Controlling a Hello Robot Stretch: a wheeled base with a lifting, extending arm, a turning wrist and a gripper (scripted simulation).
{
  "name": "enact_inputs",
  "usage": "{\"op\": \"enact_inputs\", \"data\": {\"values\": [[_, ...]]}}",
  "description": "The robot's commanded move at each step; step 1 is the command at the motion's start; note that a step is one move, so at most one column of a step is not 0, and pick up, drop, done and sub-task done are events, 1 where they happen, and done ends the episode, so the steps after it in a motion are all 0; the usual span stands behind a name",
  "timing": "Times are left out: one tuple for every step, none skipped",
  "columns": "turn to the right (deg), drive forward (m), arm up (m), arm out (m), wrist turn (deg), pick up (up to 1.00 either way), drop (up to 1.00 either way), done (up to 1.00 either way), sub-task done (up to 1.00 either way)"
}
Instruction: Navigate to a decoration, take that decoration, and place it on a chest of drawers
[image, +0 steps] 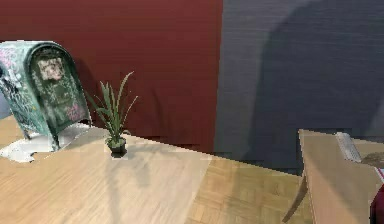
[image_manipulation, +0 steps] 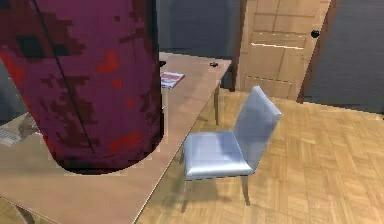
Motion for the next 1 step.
{"op": "enact_inputs", "data": {"values": [[12.0, 0.00, 0.00, 0.00, 0.0, 0.00, 0.00, 0.00, 0.00]]}}
